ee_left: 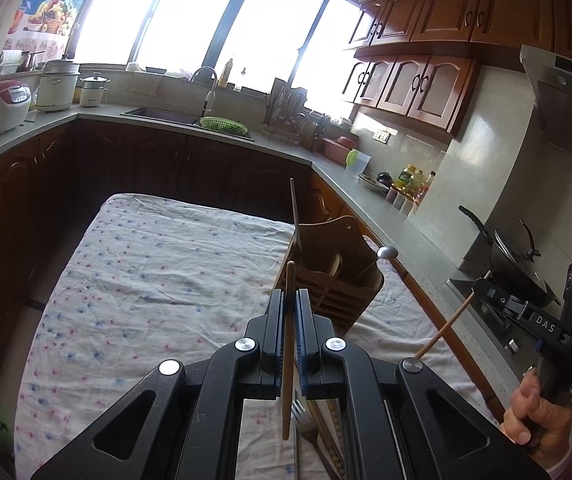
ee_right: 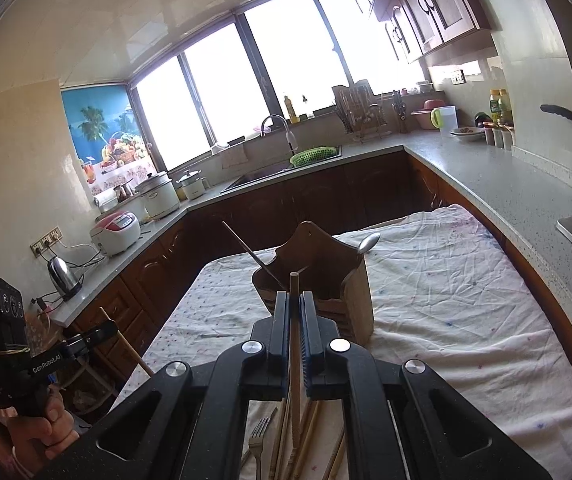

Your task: Organize utensils

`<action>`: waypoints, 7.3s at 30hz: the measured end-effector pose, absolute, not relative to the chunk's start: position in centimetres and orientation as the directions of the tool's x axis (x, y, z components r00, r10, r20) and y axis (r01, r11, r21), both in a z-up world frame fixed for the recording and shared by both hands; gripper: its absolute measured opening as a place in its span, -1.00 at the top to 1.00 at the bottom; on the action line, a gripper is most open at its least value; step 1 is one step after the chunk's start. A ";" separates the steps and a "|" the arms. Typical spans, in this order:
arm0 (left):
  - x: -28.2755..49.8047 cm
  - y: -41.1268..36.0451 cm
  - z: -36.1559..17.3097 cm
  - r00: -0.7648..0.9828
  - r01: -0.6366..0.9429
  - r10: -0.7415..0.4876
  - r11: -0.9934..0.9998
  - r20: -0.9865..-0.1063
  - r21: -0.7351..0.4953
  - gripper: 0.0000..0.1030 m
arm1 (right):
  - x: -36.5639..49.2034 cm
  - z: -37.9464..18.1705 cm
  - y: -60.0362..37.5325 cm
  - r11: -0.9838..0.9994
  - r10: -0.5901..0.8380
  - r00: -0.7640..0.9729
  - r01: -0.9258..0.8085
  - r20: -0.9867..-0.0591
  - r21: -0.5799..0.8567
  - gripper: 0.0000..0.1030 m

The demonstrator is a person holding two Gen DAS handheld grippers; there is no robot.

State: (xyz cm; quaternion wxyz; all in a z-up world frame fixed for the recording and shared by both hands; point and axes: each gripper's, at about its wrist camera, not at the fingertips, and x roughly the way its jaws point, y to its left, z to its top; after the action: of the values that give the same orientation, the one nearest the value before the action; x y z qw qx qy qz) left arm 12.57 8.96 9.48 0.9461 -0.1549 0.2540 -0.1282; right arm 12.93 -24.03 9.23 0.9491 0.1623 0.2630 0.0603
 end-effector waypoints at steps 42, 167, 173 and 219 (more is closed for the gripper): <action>32.1 0.5 6.8 0.930 0.195 -0.265 0.944 -0.256 -0.268 0.93 | 26.1 10.6 -29.0 0.953 0.036 0.945 0.065 -0.324 0.297 0.91; 21.4 4.3 -5.6 0.537 -0.016 -0.265 0.946 -0.801 -0.324 0.48 | 20.6 -8.8 -25.2 0.954 0.148 0.564 0.136 -0.812 0.268 0.67; 22.0 3.8 -5.7 0.541 0.019 -0.251 0.958 -0.803 -0.287 0.49 | 21.5 -9.6 -24.3 0.970 0.113 0.544 0.120 -0.831 0.211 0.79; 14.7 7.4 8.1 0.771 0.194 -0.437 0.854 -0.463 -0.483 0.97 | 12.4 8.9 -26.4 0.940 0.154 0.854 0.029 -0.496 0.341 0.89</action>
State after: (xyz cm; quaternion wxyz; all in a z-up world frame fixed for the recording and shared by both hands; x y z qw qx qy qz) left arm 14.72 7.40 8.09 0.9177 -0.2087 0.2911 -0.1719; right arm 12.38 -26.41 8.94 0.9477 0.1704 0.2678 0.0329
